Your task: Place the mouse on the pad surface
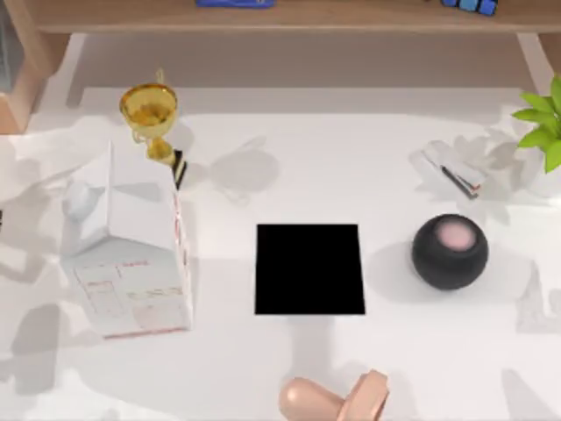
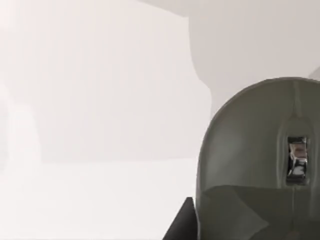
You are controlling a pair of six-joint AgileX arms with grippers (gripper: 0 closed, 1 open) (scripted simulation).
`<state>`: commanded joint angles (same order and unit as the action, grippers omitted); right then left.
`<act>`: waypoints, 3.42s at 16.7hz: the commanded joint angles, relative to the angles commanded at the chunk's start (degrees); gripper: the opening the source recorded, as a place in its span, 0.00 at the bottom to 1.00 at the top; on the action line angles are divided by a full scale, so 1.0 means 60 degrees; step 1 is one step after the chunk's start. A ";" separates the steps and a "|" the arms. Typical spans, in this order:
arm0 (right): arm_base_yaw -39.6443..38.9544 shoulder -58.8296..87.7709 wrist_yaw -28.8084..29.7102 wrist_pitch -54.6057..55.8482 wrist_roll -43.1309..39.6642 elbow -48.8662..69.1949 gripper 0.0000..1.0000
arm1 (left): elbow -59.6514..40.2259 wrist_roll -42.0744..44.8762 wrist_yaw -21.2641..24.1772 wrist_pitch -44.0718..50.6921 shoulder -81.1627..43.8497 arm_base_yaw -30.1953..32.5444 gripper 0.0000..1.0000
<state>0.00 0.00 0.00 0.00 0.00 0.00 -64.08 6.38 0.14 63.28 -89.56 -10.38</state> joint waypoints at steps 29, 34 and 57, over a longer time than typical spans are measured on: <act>0.0000 0.0000 0.0000 0.0000 0.0000 0.0000 1.00 | -0.8481 -0.7816 -0.0228 0.1391 -0.6693 0.8614 0.00; 0.0000 0.0000 0.0000 0.0000 0.0000 0.0000 1.00 | -0.8479 -0.7929 -0.0218 0.1511 -0.6992 0.8934 0.00; 0.0000 0.0000 0.0000 0.0000 0.0000 0.0000 1.00 | -0.7323 -0.7912 -0.0140 0.0093 -0.7167 0.8889 0.00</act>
<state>0.00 0.00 0.00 0.00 0.00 0.00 -108.02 -41.10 -0.70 63.84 -132.56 42.95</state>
